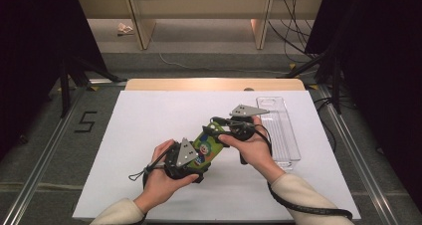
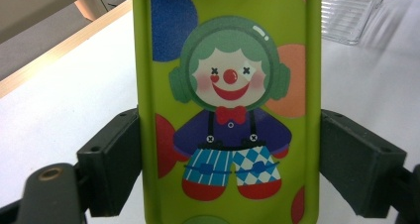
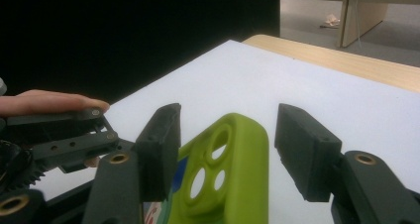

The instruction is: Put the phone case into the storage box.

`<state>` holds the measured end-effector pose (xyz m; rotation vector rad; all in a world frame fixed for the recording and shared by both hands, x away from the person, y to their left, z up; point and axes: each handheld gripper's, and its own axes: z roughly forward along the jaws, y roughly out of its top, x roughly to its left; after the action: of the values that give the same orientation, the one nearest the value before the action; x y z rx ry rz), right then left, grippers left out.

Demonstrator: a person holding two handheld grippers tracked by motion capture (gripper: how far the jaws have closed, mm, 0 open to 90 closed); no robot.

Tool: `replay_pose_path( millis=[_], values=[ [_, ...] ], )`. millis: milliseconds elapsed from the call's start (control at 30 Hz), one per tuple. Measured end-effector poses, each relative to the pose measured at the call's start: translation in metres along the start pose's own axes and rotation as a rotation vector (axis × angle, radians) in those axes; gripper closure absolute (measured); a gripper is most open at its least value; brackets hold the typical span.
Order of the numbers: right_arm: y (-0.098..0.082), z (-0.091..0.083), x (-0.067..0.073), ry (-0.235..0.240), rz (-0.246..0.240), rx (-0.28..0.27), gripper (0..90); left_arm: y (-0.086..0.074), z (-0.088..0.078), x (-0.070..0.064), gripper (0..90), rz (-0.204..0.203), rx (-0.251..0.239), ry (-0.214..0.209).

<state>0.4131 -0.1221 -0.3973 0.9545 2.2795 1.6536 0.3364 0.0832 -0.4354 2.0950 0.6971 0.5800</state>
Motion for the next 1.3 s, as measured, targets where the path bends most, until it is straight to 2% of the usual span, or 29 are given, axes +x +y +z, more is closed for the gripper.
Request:
replay_pose_path(
  millis=[233,500,800,1067,1300],
  values=[
    [0.000,0.000,0.000,0.006,0.015,0.003,49.8,0.000,0.000,0.000,16.3,0.002,-0.003,0.000],
    [0.000,0.000,-0.001,0.008,0.034,-0.001,59.8,0.000,0.000,0.000,16.3,0.002,0.000,-0.004],
    [0.001,-0.001,-0.002,0.048,0.060,-0.003,66.6,-0.001,0.002,0.000,16.3,0.000,0.006,-0.006],
    [0.003,-0.002,0.004,0.098,0.066,-0.030,75.1,-0.003,0.004,0.000,16.2,0.006,0.022,-0.016],
    [0.006,-0.003,0.012,0.102,0.040,-0.028,77.3,-0.002,0.005,-0.001,16.1,0.013,0.016,-0.011]
  ],
)
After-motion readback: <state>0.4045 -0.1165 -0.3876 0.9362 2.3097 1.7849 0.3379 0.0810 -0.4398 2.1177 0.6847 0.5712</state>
